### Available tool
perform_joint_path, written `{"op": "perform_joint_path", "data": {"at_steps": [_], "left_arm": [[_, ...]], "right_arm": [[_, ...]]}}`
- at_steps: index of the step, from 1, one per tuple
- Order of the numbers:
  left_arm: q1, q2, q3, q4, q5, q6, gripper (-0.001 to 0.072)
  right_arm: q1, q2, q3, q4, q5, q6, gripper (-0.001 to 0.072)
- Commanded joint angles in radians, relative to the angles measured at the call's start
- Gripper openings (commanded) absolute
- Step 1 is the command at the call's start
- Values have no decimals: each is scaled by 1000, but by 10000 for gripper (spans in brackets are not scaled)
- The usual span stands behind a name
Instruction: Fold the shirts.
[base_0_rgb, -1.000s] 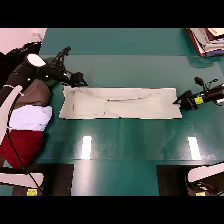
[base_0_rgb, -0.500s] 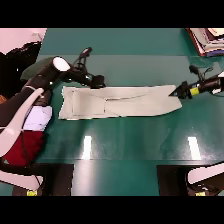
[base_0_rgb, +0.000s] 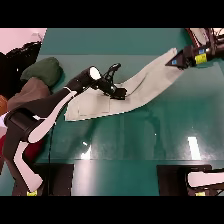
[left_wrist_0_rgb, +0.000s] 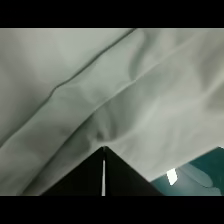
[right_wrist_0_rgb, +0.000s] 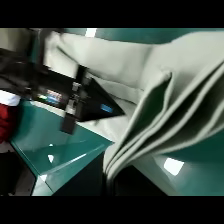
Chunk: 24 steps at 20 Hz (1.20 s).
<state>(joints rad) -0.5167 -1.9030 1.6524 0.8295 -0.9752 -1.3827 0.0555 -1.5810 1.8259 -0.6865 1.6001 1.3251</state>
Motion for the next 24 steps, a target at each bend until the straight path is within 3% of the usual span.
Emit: {"op": "perform_joint_path", "data": {"at_steps": [1, 5, 11, 16, 19, 20, 22, 24], "left_arm": [[-15, -35, 16, 2, -12, -9, 24], [-13, -36, 16, 8, -18, -5, 25], [91, 72, 18, 58, -90, -5, 23], [302, 295, 18, 267, -154, -5, 24], [457, 425, 18, 302, -193, 5, 24], [502, 460, 18, 303, -201, 6, 25], [589, 522, 18, 303, -216, 6, 24], [653, 562, 18, 303, -230, 6, 25]], "right_arm": [[99, -9, 129, 3, 0, 43, 14], [185, -46, 219, 4, -6, 45, 15], [287, -47, 169, 5, -76, -6, 15], [470, -116, 212, 18, -175, -27, 15], [661, -204, 212, 113, -360, -122, 18], [724, -240, 212, 130, -441, -155, 51], [828, -312, 212, 137, -583, -208, 481], [858, -338, 212, 127, -599, -209, 493]]}}
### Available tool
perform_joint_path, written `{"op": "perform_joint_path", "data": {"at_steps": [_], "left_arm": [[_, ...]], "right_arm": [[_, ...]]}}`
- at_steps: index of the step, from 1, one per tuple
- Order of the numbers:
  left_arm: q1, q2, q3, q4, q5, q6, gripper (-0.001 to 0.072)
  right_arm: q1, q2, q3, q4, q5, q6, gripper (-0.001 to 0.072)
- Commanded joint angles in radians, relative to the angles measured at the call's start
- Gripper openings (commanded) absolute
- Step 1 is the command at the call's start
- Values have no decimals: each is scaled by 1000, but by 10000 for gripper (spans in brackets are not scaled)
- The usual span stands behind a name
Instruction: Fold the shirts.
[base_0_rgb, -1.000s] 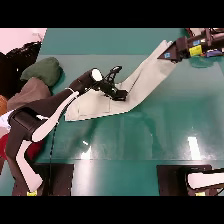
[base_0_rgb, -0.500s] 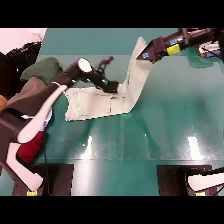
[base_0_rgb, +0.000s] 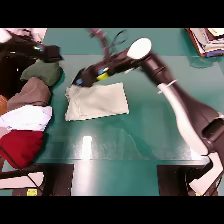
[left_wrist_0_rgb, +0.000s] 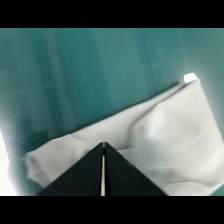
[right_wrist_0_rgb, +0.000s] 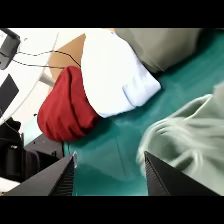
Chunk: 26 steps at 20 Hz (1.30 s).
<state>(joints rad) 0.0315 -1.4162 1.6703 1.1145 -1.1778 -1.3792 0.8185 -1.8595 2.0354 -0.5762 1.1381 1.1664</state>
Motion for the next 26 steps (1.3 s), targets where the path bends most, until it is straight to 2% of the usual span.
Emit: {"op": "perform_joint_path", "data": {"at_steps": [1, 2, 6, 8, 10, 11, 12, 13, 16, 20, 23, 25, 26], "left_arm": [[127, 88, 0, 17, -40, 3, 25], [142, 95, 0, 17, -58, 3, 25], [135, 97, 0, 15, -90, 8, 24], [135, 97, -5, 0, -91, 8, 24], [135, 97, -5, 0, -96, 8, 25], [135, 97, -5, 0, -97, 8, 25], [135, 97, -5, 0, -96, 8, 24], [135, 97, -5, -1, -96, 8, 25], [135, 97, -5, -7, -93, 8, 25], [135, 97, -5, -8, -85, 9, 25], [135, 97, -5, -9, -73, 10, 24], [135, 97, -5, -13, -71, 10, 25], [135, 97, -5, -19, -72, 10, 24]], "right_arm": [[86, -55, 2, -22, -118, -50, 452], [66, -43, 2, -81, -82, -42, 428], [-77, 44, -66, -417, 110, 107, 428], [-172, 101, -182, -483, 146, 146, 428], [-271, 143, -313, -481, 154, 187, 443], [-320, 154, -378, -479, 153, 198, 521], [-365, 155, -430, -461, 153, 199, 635], [-404, 152, -485, -427, 146, 200, 657], [-484, 98, -592, -237, 115, 198, 652], [-458, -29, -598, -18, 88, 147, 639], [-378, -105, -509, 26, 50, 144, 618], [-322, -151, -425, 45, 44, 145, 568], [-298, -169, -388, 45, 38, 144, 568]]}}
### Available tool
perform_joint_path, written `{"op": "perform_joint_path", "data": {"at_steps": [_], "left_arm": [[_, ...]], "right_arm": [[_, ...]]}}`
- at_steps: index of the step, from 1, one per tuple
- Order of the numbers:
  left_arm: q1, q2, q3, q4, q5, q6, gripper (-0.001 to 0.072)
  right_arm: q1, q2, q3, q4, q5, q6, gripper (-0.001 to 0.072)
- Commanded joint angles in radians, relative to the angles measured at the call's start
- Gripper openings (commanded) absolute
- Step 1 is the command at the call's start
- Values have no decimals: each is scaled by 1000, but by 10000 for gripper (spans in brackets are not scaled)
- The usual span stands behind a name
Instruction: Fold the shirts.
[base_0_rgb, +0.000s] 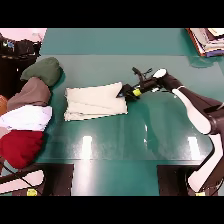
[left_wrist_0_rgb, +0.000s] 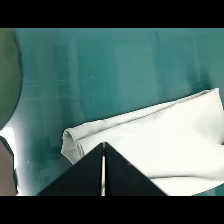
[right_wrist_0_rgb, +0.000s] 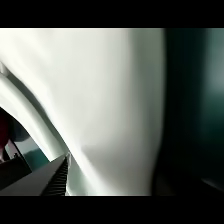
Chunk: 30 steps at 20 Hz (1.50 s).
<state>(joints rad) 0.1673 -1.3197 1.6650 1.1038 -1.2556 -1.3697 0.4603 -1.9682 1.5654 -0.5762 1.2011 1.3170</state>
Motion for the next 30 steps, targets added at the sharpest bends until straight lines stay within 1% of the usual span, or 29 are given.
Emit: {"op": "perform_joint_path", "data": {"at_steps": [1, 3, 4, 5, 7, 9, 13, 17, 21, 24, 27, 30], "left_arm": [[0, 1, 0, -15, 5, 0, 25], [0, 1, 0, -33, -3, 0, 25], [0, 1, 0, -43, -14, 0, 24], [-2, 1, 0, -51, -28, 0, 24], [-26, 1, 0, -49, -46, 1, 24], [-80, 1, 0, -49, -56, 1, 24], [-214, 1, 0, -48, -52, 17, 24], [-314, 1, 0, -48, -12, 17, 25], [-342, 1, 0, -48, 16, 14, 24], [-342, 1, 0, -50, 45, 5, 24], [-342, 1, 0, -50, 61, -15, 25], [-342, 1, 0, -50, 61, -19, 24]], "right_arm": [[83, -77, 116, 43, -36, -6, 494], [114, -87, 159, 18, -70, -8, 279], [120, -86, 172, -2, -84, -9, 120], [122, -86, 189, -19, -83, -10, 16], [103, -69, 204, -28, -73, -10, 15], [58, -13, 175, -39, -88, -10, 15], [-129, 208, 19, -190, -106, 6, 15], [-438, 494, -218, -327, -136, 39, 15], [-825, 744, -464, -344, -219, 52, 15], [-1076, 839, -607, -342, -261, 62, 15], [-1236, 885, -725, -341, -286, 72, 15], [-1320, 955, -848, -340, -380, 163, 15]]}}
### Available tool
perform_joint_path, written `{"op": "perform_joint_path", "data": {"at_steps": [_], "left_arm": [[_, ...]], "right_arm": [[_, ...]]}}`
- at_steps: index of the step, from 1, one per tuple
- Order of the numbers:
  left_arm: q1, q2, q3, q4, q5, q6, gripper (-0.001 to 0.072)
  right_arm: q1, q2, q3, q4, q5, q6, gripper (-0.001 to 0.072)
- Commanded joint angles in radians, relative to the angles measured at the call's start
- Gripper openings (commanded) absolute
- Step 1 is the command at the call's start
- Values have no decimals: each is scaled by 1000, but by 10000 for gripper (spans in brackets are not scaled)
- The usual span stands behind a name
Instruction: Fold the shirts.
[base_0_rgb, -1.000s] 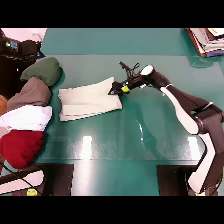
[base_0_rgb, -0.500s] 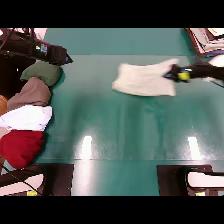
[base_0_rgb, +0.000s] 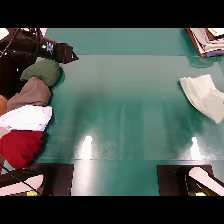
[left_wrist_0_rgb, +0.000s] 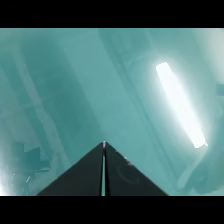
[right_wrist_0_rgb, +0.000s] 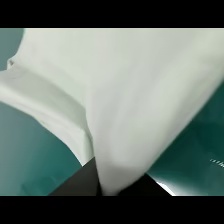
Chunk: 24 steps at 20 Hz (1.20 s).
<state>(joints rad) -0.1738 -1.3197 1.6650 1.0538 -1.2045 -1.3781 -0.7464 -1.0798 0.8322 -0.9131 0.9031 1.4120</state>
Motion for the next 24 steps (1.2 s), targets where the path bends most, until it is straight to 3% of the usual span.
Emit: {"op": "perform_joint_path", "data": {"at_steps": [1, 7, 9, 10, 15, 19, 24], "left_arm": [[-1, 1, 0, 0, 10, -10, 24], [-1, 0, 0, 1, 11, -9, 25], [-1, 1, 0, 1, 9, -9, 24], [-1, 1, 0, 1, 6, -8, 25], [-1, 1, 0, 2, -9, 26, 24], [-1, 1, 0, 1, -11, 24, 25], [-1, 1, 0, 0, -7, 24, 25]], "right_arm": [[-127, 95, -156, -4, -109, 77, 15], [-137, 175, -238, -8, -63, 54, 37], [-137, 174, -196, -54, 16, -21, 341], [-137, 174, -163, -117, 64, -37, 369], [-137, 174, 43, -480, 250, -37, 368], [-82, 174, 154, -389, 279, -36, 367], [241, 159, 170, -204, 267, -36, 365]]}}
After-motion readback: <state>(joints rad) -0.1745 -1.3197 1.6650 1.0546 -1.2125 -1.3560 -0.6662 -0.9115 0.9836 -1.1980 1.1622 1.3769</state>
